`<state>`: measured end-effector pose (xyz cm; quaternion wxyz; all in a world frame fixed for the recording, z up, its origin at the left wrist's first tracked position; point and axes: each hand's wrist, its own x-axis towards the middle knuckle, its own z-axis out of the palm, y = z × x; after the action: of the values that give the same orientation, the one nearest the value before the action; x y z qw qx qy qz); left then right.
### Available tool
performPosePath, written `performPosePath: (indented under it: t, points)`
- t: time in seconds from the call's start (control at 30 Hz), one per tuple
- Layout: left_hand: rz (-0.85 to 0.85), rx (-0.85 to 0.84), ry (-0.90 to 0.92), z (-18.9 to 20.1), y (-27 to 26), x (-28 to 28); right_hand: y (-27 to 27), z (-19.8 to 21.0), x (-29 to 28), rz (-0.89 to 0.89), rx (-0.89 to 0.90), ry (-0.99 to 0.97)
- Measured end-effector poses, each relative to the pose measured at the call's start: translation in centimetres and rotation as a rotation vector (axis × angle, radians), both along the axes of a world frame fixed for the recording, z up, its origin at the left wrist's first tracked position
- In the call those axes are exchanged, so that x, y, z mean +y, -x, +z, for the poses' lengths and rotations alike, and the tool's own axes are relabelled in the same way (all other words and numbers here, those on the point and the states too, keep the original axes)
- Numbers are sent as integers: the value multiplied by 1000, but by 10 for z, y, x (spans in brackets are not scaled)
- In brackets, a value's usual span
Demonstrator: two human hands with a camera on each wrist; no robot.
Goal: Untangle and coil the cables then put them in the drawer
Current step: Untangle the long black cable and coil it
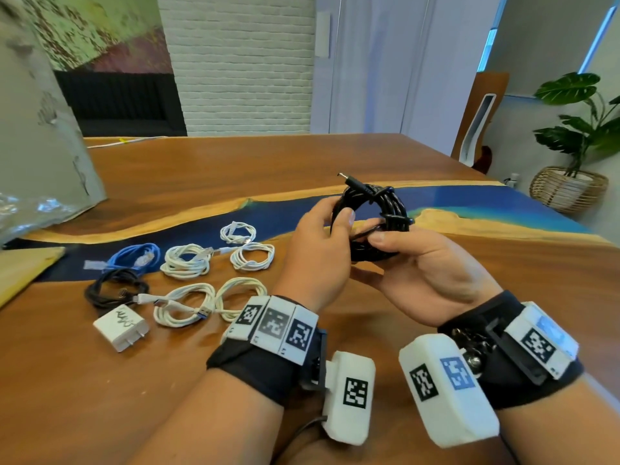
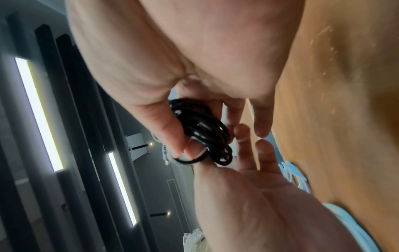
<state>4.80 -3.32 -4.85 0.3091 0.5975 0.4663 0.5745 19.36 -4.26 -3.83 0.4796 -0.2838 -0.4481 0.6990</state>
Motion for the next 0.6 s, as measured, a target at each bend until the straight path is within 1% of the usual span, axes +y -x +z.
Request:
performPosePath:
  t: [0.07,0.17,0.2,0.27,0.43,0.53,0.6]
  points:
    - [-22,-2,13,0,0,1,-3,2,-2,39,34,-26]
    - [-3,25,-15,-1,1,1,-5,2,0,43,83,-2]
    - [7,12,-18,-1,0,1,-4,2,1,31,47,-18]
    - [26,-22,-17,-2,-2,1,-1,0,4,-31,-82,-65]
    - [21,-66,-5,-2,-2,2,-5,1,10,-292,-359,-170]
    - [17,-87,33,-3,-1,2,-15,1,14,-491,-521,-269]
    - [22,-105,53,-3,-2,2,-17,2,14,-572,-575,-318]
